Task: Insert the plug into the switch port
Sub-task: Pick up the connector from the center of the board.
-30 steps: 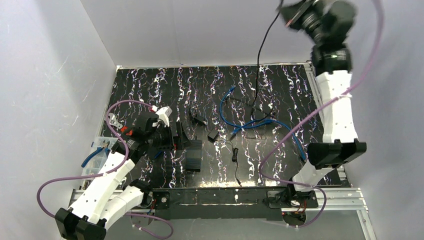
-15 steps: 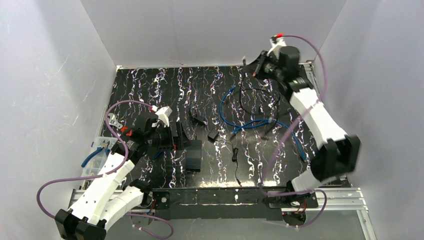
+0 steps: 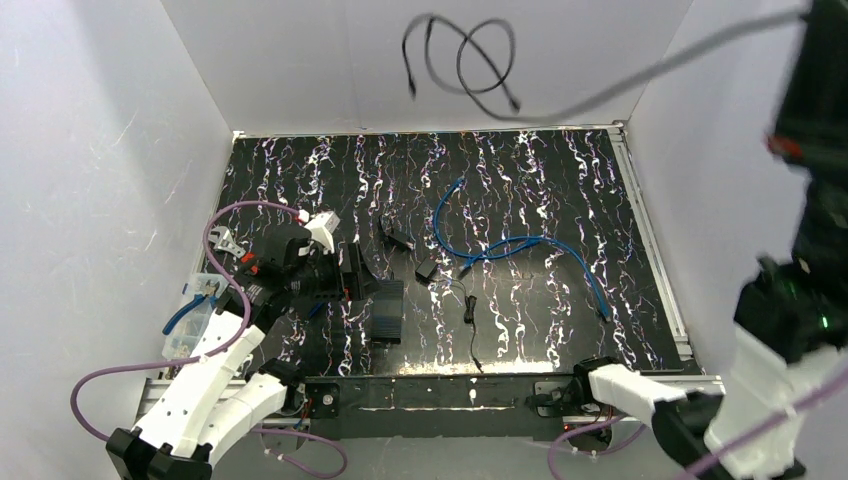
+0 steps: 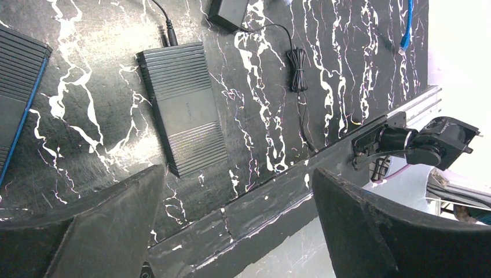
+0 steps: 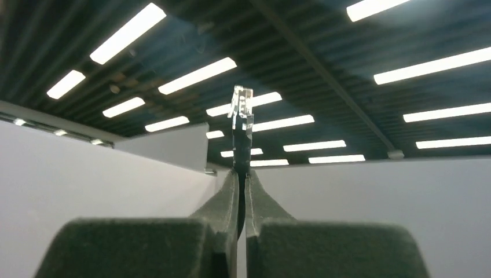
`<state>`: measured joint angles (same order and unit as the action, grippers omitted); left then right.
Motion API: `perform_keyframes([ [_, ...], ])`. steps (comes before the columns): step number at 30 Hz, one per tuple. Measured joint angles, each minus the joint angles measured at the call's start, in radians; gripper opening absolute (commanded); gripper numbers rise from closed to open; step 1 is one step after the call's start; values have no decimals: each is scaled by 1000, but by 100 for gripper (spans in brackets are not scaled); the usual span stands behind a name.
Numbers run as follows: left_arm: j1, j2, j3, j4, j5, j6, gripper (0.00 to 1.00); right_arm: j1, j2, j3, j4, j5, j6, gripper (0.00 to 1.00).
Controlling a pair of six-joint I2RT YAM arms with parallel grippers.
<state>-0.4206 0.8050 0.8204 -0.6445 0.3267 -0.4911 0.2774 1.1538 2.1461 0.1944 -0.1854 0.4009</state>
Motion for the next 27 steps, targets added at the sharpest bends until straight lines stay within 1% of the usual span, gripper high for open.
perform_keyframes([
  [2,0,4,0,1,0,0,99,9,-96,-136,107,-10,38,1],
  [3,0,5,0,2,1,0,99,22,-128,-253,156,-18,64,1],
  [4,0,5,0,2,2,-1,100,36,-137,-365,180,-23,88,1],
  [6,0,5,0,5,3,-4,100,59,-96,-623,195,-21,128,1],
  [8,1,5,0,8,4,-5,100,71,34,-833,154,-19,162,1],
  [9,1,4,-1,8,4,-5,99,75,124,-905,105,-17,171,1],
  [11,1,4,-3,8,5,-4,99,78,310,-989,-79,-7,172,1],
  [12,1,4,-3,7,5,-3,99,78,374,-998,-180,-3,167,1],
  [13,1,5,-3,7,5,-3,99,78,415,-990,-278,1,155,1],
  [15,1,9,-3,8,7,-2,100,78,428,-892,-449,13,118,1],
  [16,1,12,-3,8,8,-2,100,78,428,-789,-501,22,96,1],
  [17,2,15,-3,8,9,-3,100,78,430,-640,-533,35,71,1],
  [18,2,18,-3,8,10,-3,100,78,431,-493,-534,46,48,1],
  [21,4,25,-4,11,13,-2,100,78,421,-130,-489,69,-2,1],
  [23,5,30,-3,14,14,-2,99,78,404,84,-459,70,-24,1],
  [24,6,32,-3,15,15,-2,100,78,387,161,-436,69,-33,1],
  [25,6,35,-3,15,15,-2,100,78,356,202,-396,69,-40,1],
  [26,6,39,-3,15,15,-1,100,78,317,215,-349,68,-46,1],
  [27,6,42,-3,15,15,0,100,78,273,193,-303,67,-53,1],
])
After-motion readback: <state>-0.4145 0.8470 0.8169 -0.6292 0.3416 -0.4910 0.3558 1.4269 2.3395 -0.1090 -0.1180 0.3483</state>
